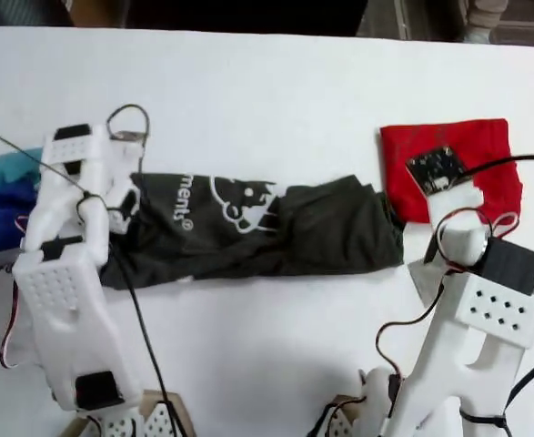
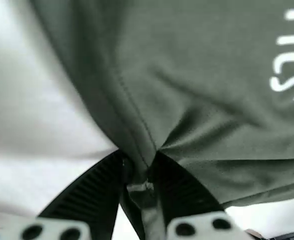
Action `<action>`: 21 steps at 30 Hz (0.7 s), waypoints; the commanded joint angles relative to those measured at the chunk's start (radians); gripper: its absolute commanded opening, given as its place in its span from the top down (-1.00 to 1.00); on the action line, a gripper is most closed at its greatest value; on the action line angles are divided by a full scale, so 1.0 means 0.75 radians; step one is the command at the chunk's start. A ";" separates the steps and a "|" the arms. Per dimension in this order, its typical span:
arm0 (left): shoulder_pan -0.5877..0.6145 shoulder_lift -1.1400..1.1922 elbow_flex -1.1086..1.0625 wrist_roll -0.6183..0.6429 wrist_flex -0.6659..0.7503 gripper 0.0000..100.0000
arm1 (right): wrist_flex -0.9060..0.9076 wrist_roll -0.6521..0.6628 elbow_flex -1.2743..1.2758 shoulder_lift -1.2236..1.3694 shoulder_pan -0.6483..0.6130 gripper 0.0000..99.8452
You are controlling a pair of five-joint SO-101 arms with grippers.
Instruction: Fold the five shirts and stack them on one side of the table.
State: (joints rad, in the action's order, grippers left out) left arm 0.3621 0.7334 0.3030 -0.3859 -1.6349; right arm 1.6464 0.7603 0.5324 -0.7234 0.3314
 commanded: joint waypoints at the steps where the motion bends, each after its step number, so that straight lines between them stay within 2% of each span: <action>1: 0.139 0.012 0.255 -0.068 -0.125 0.95 | -0.124 0.008 0.186 -0.056 0.064 0.96; 3: 0.149 0.010 0.386 -0.096 -0.209 0.95 | -0.249 0.059 0.350 -0.085 0.109 0.96; 5: 0.170 -0.012 0.433 -0.106 -0.207 0.95 | -0.367 0.141 0.518 -0.126 0.154 0.96; 10: 0.162 -0.153 0.330 -0.106 -0.207 0.95 | -0.617 0.313 0.859 -0.271 0.390 0.96; 12: 0.113 -0.248 0.242 -0.106 -0.207 0.95 | -0.729 0.368 0.976 -0.328 0.478 0.96; 16: -0.078 -0.485 0.069 -0.100 -0.207 0.95 | -0.915 0.452 1.193 -0.414 0.557 0.96; 21: -0.403 -0.732 -0.007 -0.106 -0.198 0.95 | -1.036 0.405 1.336 -0.498 0.576 0.96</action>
State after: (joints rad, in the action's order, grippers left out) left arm 0.1918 0.3237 0.3030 -0.4549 -1.7668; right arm 0.9083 1.0917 1.5190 -1.0487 0.7472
